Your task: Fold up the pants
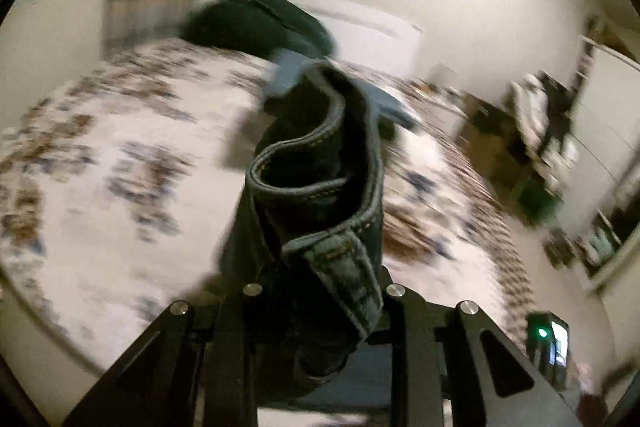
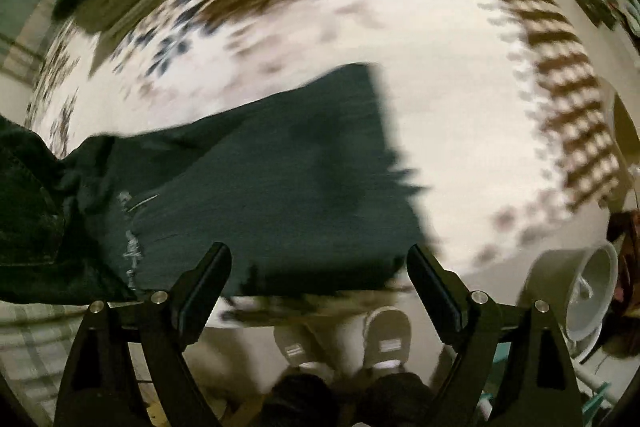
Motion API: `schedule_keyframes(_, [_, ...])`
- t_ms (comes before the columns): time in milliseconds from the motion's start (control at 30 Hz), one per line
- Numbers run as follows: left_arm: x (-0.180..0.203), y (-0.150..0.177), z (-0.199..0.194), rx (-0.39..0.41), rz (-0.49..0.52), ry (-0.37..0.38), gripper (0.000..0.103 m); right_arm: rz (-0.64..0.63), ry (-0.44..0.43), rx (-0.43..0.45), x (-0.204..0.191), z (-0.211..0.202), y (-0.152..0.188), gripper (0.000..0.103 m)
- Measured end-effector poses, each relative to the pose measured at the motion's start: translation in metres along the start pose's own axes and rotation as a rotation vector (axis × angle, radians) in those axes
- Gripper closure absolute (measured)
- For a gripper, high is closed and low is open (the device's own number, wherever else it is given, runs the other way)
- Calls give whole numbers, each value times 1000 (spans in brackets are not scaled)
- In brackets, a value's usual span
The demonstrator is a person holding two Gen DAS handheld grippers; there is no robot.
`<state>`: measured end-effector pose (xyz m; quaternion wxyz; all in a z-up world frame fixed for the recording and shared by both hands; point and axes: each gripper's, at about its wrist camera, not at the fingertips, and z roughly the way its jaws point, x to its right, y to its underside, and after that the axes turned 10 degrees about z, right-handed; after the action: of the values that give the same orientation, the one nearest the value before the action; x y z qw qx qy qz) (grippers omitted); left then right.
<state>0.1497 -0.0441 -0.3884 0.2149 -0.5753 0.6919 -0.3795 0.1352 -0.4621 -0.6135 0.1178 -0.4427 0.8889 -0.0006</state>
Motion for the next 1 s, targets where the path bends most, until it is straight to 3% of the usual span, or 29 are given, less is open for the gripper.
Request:
schedule_keyframes(167, [91, 25, 57, -131, 101, 107, 82, 95, 39, 27, 85, -24, -16, 12])
schedule_keyframes(333, [144, 68, 105, -269, 181, 130, 82, 167, 86, 45, 146, -28, -29, 12])
schedule_keyframes(533, [172, 93, 121, -332, 280, 93, 82, 227, 107, 44, 190, -23, -42, 12])
schedule_keyframes(833, [176, 91, 131, -407, 264, 67, 76, 230, 69, 36, 199, -25, -50, 12])
schedule_keyframes(867, [176, 90, 132, -421, 262, 60, 73, 225, 62, 37, 197, -26, -51, 12])
schedule_keyframes(900, [178, 90, 133, -433, 264, 59, 63, 222, 55, 36, 196, -27, -52, 12])
schedule_keyframes(933, [179, 91, 135, -453, 263, 75, 41, 220, 40, 31, 195, -28, -53, 11])
schedule_keyframes(1000, [181, 91, 135, -477, 263, 91, 15, 223, -3, 18, 193, -31, -56, 3])
